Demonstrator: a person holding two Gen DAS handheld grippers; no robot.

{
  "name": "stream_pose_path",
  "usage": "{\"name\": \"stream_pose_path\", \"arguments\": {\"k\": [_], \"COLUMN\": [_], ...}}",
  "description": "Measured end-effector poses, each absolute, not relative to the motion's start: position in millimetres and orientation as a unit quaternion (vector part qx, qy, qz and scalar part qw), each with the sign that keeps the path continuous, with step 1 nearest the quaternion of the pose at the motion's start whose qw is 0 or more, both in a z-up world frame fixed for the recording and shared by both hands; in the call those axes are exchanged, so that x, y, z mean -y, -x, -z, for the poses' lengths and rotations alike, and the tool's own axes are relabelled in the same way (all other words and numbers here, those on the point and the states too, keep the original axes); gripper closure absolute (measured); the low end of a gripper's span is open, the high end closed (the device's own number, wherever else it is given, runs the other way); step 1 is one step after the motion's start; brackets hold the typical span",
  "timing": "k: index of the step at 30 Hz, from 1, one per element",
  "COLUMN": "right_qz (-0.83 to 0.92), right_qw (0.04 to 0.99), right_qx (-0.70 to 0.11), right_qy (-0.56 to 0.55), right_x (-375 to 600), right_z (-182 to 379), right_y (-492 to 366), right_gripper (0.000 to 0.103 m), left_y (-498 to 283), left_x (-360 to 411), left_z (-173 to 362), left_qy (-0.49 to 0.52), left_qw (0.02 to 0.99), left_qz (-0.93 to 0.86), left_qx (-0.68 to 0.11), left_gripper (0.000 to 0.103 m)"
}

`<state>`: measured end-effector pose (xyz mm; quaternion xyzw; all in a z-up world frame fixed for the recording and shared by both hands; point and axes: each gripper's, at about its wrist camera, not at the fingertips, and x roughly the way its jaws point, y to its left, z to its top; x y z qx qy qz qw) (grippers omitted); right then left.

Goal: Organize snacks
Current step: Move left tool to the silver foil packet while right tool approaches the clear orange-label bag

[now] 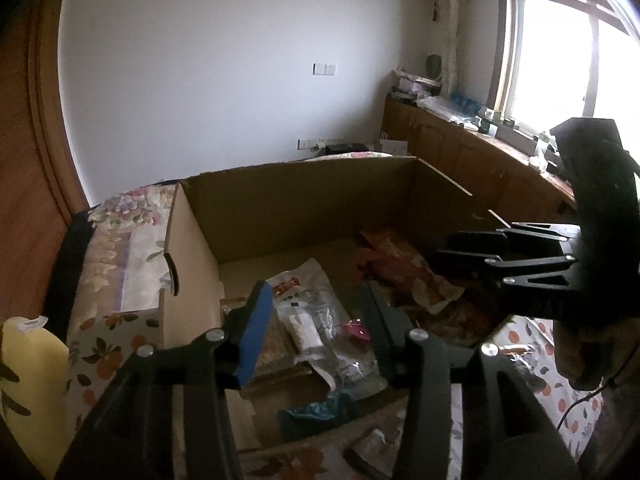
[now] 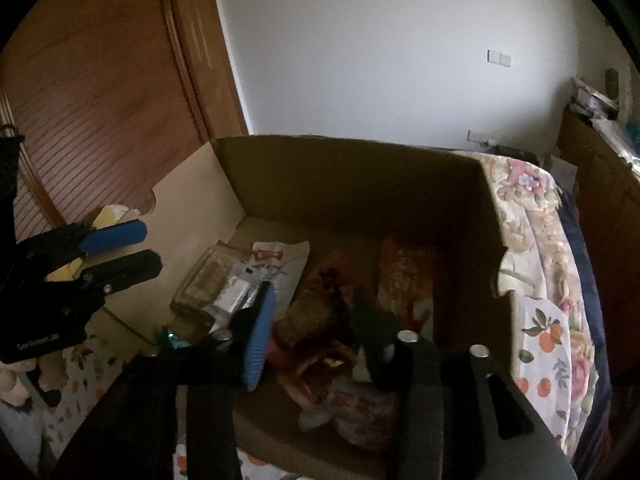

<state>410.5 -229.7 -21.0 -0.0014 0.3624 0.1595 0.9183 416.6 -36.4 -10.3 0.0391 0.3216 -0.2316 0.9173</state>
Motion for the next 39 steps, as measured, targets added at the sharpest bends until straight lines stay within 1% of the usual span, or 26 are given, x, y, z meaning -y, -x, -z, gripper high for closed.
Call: {"name": "stream_pose_path", "arguments": {"k": [5, 11, 13, 15, 20, 26, 34, 39], "right_qz": [-0.159, -0.162, -0.158, -0.151, -0.136, -0.120, -0.111, -0.109], "right_qw": [0.922, 0.928, 0.931, 0.933, 0.933, 0.928, 0.917, 0.911], "right_qx": [-0.352, -0.336, -0.330, -0.328, -0.332, -0.353, -0.383, -0.396], "right_qy": [0.006, 0.008, 0.007, 0.005, -0.008, -0.020, -0.026, -0.045], "right_x": [235.2, 247.8, 255.1, 262.0, 283.2, 296.1, 299.0, 308.2], "right_z": [9.8, -2.3, -2.9, -0.5, 12.7, 43.9, 87.8, 104.2], "right_y": [-387.4, -336.3, -316.0, -300.9, -269.1, -252.5, -253.1, -256.1], "right_gripper": [0.058, 0.057, 0.052, 0.040, 0.034, 0.034, 0.034, 0.034], "left_y": [-390.3, -351.8, -338.4, -324.6, -293.6, -289.3, -298.6, -304.0], "left_x": [36.8, 30.7, 29.3, 29.8, 31.5, 40.4, 55.8, 66.5], "left_z": [5.2, 5.5, 7.9, 11.3, 27.7, 54.4, 83.3, 97.7], "left_qy": [-0.052, -0.052, -0.055, -0.063, -0.062, -0.057, -0.088, -0.108], "left_qw": [0.920, 0.920, 0.922, 0.924, 0.925, 0.915, 0.899, 0.887], "left_qz": [0.239, 0.249, 0.246, 0.243, 0.251, 0.259, 0.257, 0.260], "left_qx": [-0.307, -0.297, -0.293, -0.288, -0.278, -0.305, -0.343, -0.365], "left_gripper": [0.055, 0.054, 0.054, 0.054, 0.054, 0.054, 0.054, 0.054]}}
